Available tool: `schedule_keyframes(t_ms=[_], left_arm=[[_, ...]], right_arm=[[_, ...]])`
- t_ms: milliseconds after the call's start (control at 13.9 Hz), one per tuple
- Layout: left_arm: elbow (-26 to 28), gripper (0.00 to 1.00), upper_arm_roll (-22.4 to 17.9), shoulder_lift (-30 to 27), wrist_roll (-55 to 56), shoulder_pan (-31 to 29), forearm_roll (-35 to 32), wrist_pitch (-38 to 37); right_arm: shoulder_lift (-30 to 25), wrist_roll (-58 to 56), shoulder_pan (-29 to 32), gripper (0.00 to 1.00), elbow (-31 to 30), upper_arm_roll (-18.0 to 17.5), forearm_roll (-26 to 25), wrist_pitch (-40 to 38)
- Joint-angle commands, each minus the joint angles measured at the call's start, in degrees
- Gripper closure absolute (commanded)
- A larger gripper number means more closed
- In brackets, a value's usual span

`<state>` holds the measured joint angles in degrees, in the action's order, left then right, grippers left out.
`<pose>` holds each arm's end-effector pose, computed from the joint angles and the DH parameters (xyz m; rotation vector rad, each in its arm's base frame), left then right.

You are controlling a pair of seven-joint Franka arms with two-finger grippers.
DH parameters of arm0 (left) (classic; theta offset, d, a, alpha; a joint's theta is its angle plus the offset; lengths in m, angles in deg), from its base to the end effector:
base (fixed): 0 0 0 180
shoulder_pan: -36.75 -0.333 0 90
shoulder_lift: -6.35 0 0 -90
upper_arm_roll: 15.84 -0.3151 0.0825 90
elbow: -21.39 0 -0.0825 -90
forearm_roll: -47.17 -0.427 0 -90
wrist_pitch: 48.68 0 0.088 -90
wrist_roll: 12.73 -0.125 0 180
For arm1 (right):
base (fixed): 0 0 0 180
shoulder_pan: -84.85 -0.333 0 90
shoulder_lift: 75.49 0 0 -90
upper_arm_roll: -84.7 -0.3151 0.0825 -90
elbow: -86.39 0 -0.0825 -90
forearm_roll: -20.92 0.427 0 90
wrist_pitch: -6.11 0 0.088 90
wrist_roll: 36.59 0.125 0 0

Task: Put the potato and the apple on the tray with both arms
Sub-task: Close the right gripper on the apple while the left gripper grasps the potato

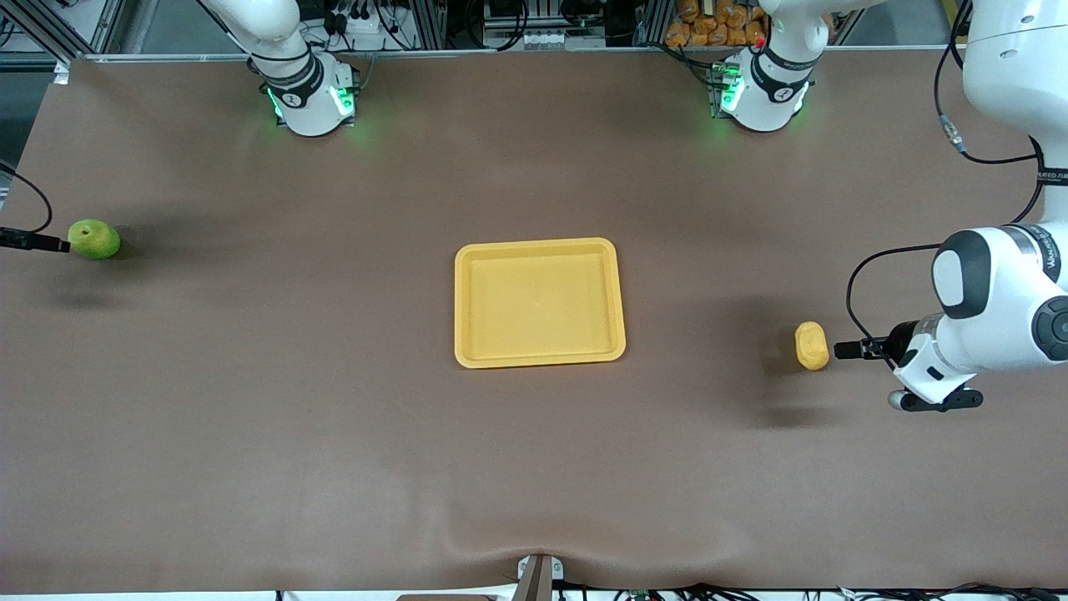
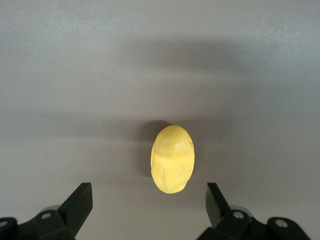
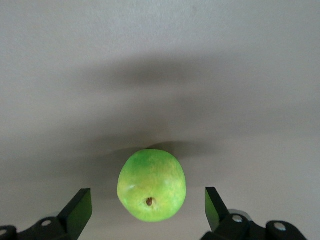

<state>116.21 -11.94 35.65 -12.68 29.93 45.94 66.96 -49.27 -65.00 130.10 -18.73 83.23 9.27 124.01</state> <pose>0.6934 0.0406 0.2603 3.1135 0.0737 -0.2283 0.4563 -0.4572 0.2181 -3.0907 0.2370 0.4372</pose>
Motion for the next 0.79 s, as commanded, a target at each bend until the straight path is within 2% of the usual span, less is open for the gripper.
schedule_keyframes(t_ms=[0, 144, 360, 719], left_arm=[[4.7, 0.00, 0.1, -2.3, 0.0, 0.0, -1.4, 3.1], [9.6, 0.00, 0.1, -4.0, 0.0, 0.0, -1.6, 7.6], [17.0, 0.00, 0.6, -5.9, 0.0, 0.3, -4.5, 16.1], [21.2, 0.00, 0.7, -5.7, 0.7, 0.3, -4.5, 23.0]], right_arm=[[-0.5, -0.7, 1.9, 0.00, -2.1, -1.2, -1.5, 2.0], [-0.5, -0.7, 2.0, 0.00, -3.2, -1.2, -1.5, 2.2], [-0.5, -0.7, 3.3, 0.00, -6.8, -1.2, -1.5, 7.2], [-0.5, -0.9, 4.0, 0.00, -8.8, -1.2, -2.5, 9.9]])
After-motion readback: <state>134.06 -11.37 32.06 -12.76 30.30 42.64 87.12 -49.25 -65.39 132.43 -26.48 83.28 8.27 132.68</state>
